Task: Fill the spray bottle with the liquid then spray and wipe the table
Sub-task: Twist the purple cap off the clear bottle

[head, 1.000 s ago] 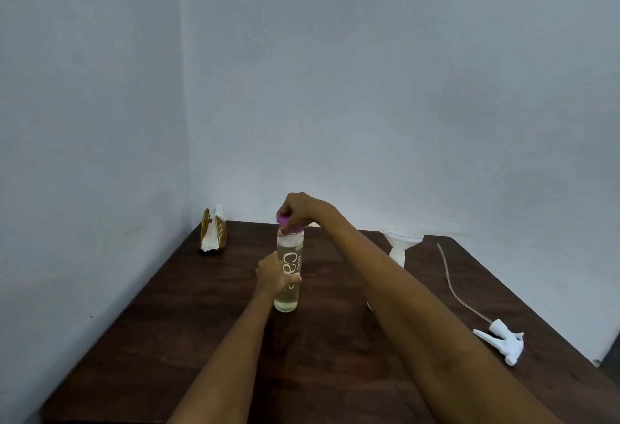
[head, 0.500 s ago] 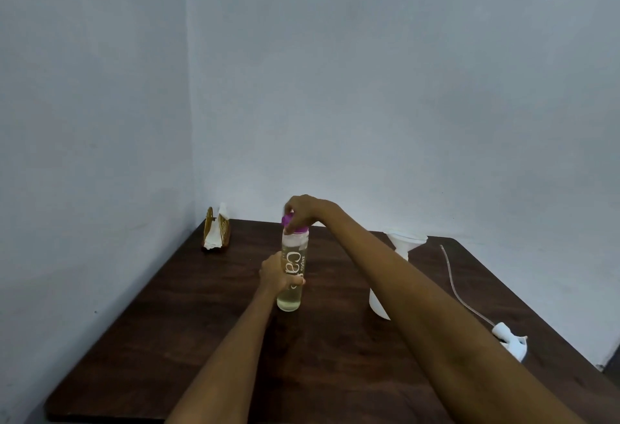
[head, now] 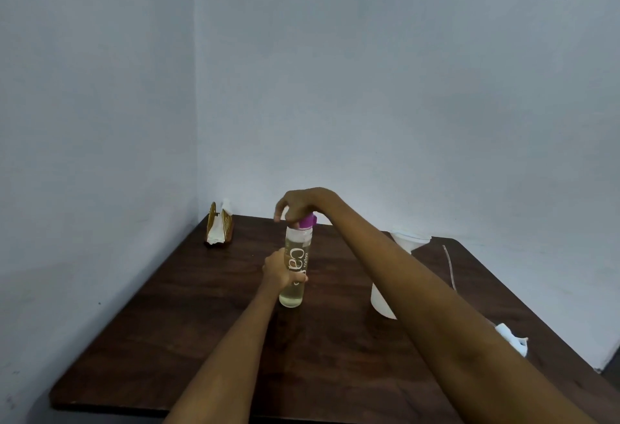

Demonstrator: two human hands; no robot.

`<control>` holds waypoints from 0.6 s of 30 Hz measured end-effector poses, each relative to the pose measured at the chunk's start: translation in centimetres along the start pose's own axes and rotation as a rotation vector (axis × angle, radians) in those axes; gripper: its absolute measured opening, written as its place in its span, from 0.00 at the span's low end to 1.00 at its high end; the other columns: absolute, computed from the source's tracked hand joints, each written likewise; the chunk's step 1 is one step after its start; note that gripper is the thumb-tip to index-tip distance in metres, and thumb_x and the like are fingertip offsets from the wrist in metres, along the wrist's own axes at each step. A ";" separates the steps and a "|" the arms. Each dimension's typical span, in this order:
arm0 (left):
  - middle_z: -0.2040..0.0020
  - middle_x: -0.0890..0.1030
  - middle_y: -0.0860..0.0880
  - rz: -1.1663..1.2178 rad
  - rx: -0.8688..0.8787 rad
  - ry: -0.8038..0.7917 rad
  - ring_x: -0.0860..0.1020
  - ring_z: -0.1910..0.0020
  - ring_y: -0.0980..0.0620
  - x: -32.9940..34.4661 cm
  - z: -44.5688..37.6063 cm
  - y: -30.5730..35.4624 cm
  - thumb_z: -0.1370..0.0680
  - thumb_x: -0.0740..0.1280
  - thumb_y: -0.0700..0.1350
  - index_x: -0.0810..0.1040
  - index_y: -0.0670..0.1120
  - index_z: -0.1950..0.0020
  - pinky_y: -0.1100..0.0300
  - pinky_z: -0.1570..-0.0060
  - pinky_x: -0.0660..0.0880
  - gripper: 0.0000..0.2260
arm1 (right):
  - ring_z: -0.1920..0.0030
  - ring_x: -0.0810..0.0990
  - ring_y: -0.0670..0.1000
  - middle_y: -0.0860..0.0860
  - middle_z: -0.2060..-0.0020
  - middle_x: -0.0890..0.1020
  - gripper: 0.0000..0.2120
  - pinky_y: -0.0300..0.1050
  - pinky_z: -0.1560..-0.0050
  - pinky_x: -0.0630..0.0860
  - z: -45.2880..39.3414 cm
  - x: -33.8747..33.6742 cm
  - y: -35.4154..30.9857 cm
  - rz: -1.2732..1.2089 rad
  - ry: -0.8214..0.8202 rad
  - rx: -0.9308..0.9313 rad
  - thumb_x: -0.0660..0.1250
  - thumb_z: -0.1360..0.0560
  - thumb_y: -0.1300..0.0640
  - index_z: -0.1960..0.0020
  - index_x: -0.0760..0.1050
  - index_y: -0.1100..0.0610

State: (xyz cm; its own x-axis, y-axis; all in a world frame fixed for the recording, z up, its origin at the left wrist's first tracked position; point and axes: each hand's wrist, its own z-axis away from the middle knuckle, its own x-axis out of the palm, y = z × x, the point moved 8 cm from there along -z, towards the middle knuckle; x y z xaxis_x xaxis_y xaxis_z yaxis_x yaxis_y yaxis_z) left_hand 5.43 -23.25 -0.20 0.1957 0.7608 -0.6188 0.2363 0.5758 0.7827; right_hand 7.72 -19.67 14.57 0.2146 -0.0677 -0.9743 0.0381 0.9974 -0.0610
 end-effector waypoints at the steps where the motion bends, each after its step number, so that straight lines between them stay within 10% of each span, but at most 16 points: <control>1: 0.40 0.80 0.44 0.002 -0.002 0.001 0.78 0.39 0.46 0.0 0.0 0.0 0.35 0.79 0.44 0.76 0.42 0.38 0.55 0.38 0.73 0.28 | 0.47 0.75 0.55 0.55 0.44 0.76 0.18 0.39 0.57 0.73 0.1 -0.4 0.1 -0.002 0.033 0.010 0.62 0.23 0.59 0.35 0.72 0.60; 7: 0.40 0.81 0.44 0.001 -0.002 0.005 0.78 0.39 0.45 0.0 0.1 0.0 0.36 0.79 0.44 0.76 0.42 0.39 0.55 0.39 0.73 0.27 | 0.44 0.79 0.54 0.54 0.47 0.80 0.26 0.44 0.52 0.69 -0.2 -0.3 1.9 0.286 0.269 0.167 0.65 0.27 0.38 0.43 0.76 0.59; 12: 0.40 0.80 0.44 -0.004 -0.006 0.006 0.78 0.39 0.45 0.0 0.1 0.0 0.35 0.79 0.44 0.76 0.42 0.39 0.56 0.39 0.73 0.27 | 0.70 0.73 0.50 0.59 0.46 0.76 0.15 0.38 0.68 0.72 -0.2 0.0 1.7 0.059 0.097 0.084 0.70 0.27 0.62 0.42 0.75 0.63; 18: 0.41 0.81 0.44 0.013 0.026 0.006 0.78 0.40 0.45 0.0 0.3 0.1 0.36 0.79 0.44 0.76 0.41 0.39 0.56 0.40 0.72 0.28 | 0.46 0.80 0.60 0.57 0.40 0.76 0.21 0.44 0.58 0.78 -1.0 0.1 1.7 0.073 0.155 -0.085 0.68 0.33 0.74 0.44 0.77 0.58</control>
State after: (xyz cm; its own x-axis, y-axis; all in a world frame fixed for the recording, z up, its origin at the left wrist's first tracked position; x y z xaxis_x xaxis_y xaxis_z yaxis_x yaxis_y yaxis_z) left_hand 5.73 -23.32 -0.13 0.1933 0.7700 -0.6081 0.2581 0.5580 0.7887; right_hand 6.78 -17.91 14.17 0.0604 0.0025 -0.9982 -0.0558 0.9984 -0.0009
